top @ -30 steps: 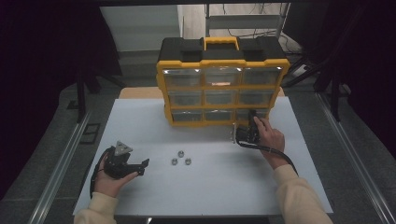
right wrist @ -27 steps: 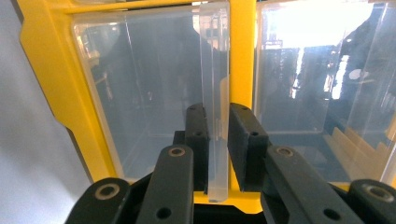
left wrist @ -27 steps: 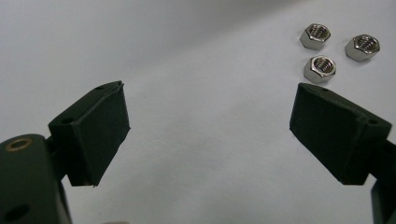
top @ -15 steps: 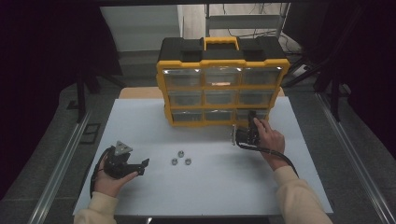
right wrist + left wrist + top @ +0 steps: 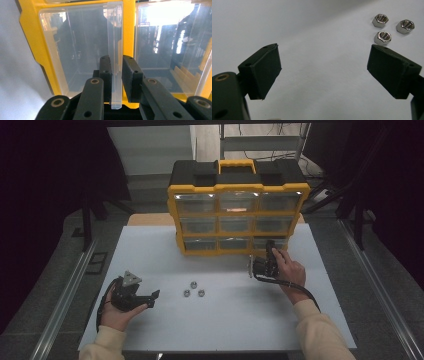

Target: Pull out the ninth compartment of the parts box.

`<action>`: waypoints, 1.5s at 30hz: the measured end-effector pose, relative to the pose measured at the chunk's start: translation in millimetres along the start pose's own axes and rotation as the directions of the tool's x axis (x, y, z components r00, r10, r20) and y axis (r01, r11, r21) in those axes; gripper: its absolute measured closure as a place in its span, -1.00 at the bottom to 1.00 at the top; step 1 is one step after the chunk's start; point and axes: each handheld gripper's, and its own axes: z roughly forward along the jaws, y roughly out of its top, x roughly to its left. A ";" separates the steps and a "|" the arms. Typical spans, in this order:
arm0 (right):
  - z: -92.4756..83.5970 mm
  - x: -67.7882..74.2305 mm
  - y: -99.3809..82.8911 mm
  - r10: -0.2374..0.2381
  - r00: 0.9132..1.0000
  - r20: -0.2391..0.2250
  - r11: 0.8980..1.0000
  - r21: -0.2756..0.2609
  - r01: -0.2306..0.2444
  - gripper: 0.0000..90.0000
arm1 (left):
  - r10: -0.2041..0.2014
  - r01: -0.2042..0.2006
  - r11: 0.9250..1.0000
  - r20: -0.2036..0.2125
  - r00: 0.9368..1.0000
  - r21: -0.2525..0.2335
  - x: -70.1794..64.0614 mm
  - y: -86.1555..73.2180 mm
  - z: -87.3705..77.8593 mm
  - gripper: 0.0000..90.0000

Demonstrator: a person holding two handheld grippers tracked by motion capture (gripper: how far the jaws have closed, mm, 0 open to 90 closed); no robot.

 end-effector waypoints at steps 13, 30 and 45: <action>-3.7 3.2 -1.3 0.007 1.000 0.016 1.000 -0.029 -0.006 0.74 | -0.001 0.001 1.000 -0.002 1.000 -0.001 0.3 -0.1 -0.4 -0.73; -12.4 4.5 -2.6 -0.003 1.000 0.020 1.000 -0.029 0.003 0.75 | -0.003 0.003 1.000 -0.004 1.000 -0.001 0.7 -0.1 -1.2 -0.73; -17.5 5.9 -3.4 -0.005 1.000 0.025 1.000 -0.029 0.006 0.75 | -0.004 0.004 1.000 -0.004 1.000 -0.002 0.9 -0.2 -1.4 -0.73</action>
